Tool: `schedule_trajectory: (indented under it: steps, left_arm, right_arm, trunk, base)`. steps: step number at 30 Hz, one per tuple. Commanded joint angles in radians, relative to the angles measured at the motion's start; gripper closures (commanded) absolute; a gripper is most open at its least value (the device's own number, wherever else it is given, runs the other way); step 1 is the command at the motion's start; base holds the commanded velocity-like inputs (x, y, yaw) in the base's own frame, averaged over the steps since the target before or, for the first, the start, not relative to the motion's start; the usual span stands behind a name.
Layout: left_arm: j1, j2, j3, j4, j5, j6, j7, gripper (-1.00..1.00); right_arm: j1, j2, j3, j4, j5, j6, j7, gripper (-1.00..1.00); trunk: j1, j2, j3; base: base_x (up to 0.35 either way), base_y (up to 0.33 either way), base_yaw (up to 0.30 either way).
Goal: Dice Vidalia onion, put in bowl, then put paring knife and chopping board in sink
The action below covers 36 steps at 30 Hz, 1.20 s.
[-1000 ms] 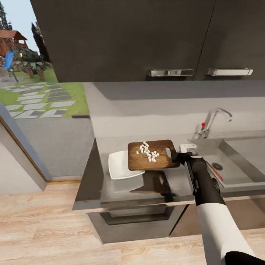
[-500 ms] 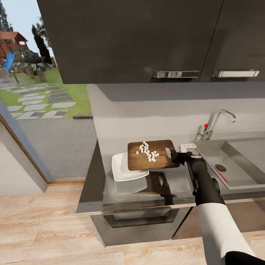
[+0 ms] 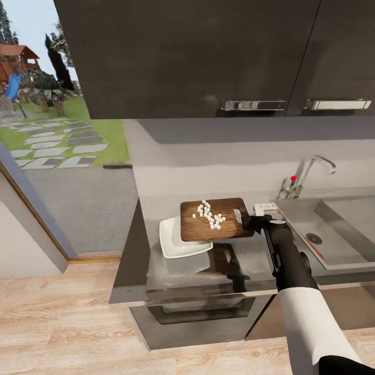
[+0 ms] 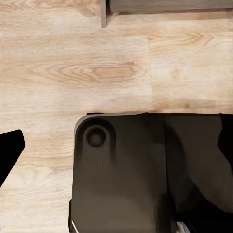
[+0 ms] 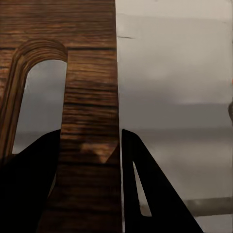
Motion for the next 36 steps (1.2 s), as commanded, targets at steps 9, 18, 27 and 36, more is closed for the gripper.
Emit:
schedule_trajectory:
  steps: [9,18,27,36]
  left_arm:
    - [0.0,0.001,-0.008,-0.002,0.007,-0.002,0.004,-1.0]
    - [0.0,0.001,-0.008,-0.002,0.007,-0.002,0.004,-1.0]
    - [0.0,0.001,-0.008,-0.002,0.007,-0.002,0.004,-1.0]
    - [0.0,0.001,-0.008,-0.001,0.007,-0.002,0.004,-1.0]
  right_arm:
    - [-0.001,0.002,-0.003,-0.001,0.009,0.004,0.011,1.0]
    - [-0.001,0.001,-0.003,-0.001,0.009,0.004,0.011,1.0]
    - [-0.001,0.001,-0.003,0.0,0.008,0.003,0.012,1.0]
    - [-0.001,0.001,-0.004,0.002,0.008,-0.003,0.034,1.0]
  trunk:
    - [0.001,-0.002,-0.002]
    - [0.001,-0.002,-0.002]
    - [0.001,-0.002,-0.002]
    - [0.001,-0.002,-0.002]
  base:
    - [0.122,0.21,0.0]
    - [0.078,0.163,0.0]
    - [0.005,0.138,0.0]
    - [0.0,0.001,0.0]
